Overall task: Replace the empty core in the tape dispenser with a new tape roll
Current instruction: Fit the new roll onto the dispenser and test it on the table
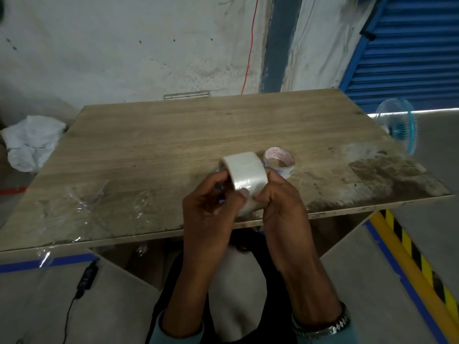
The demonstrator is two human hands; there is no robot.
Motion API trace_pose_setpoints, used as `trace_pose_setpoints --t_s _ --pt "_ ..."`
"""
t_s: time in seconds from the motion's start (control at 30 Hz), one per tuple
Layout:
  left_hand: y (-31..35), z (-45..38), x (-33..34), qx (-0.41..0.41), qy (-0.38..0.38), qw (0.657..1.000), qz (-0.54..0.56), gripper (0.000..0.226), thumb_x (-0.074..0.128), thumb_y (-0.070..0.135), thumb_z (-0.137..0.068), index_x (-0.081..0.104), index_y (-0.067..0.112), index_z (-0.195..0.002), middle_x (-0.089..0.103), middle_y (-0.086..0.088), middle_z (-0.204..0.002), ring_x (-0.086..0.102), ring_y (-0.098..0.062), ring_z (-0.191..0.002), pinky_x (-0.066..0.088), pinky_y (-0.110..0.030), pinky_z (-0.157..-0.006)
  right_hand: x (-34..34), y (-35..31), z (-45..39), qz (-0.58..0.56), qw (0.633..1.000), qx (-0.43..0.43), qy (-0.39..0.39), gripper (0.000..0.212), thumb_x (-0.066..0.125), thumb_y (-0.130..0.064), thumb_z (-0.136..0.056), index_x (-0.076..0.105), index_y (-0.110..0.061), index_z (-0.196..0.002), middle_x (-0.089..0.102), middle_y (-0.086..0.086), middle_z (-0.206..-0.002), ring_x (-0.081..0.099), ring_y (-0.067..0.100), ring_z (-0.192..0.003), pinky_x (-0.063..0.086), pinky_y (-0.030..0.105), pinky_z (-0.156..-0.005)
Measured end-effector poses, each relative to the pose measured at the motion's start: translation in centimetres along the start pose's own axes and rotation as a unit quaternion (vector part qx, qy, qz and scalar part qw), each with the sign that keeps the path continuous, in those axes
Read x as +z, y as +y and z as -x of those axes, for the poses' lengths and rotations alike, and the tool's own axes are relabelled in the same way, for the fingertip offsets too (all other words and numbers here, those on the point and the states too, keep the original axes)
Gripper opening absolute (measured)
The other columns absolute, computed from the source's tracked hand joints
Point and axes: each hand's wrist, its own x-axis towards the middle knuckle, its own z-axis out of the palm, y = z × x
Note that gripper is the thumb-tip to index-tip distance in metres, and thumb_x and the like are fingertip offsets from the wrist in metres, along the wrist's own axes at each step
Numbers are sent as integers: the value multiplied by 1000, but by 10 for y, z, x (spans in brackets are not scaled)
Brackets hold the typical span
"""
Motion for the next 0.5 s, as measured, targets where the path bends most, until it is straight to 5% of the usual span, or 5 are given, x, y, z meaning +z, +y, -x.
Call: trace_pose_setpoints --t_s 0.07,0.13,0.23,0.43,0.5 --pt "6 -2 -1 -40 15 998 51 14 74 18 -83 84 17 -93 81 -9 -91 77 -20 -86 60 -33 -70 2 1 1 28 999 -3 -33 44 50 -11 -77 77 -11 -112 74 24 -114 70 33 -103 51 49 -86" --pt "14 -2 -3 -66 37 995 62 26 65 6 -93 83 20 -80 79 -5 -83 76 -17 -77 59 -29 -63 3 3 3 58 996 -20 -64 37 54 -7 -80 77 -12 -109 75 17 -112 71 24 -103 55 40 -86" --pt "17 -6 -9 -114 64 987 97 35 61 11 -96 78 23 -68 76 -4 -80 74 -20 -75 58 -30 -59 4 4 6 88 992 -37 -85 35 58 -2 -83 77 -9 -112 79 13 -110 73 34 -110 59 42 -92" --pt "14 -4 -13 -92 19 993 78 12 71 19 -83 83 19 -80 80 -10 -89 76 -28 -83 61 -34 -67 11 5 6 54 997 -37 -37 24 61 -5 -84 79 -12 -98 76 19 -105 70 24 -100 53 47 -91" --pt "16 -2 -13 -62 -10 995 73 22 72 27 -72 86 22 -88 82 -9 -93 78 -27 -89 63 -32 -72 11 5 6 30 999 -41 -8 26 63 -10 -85 83 -20 -99 76 19 -106 72 32 -105 53 54 -93"
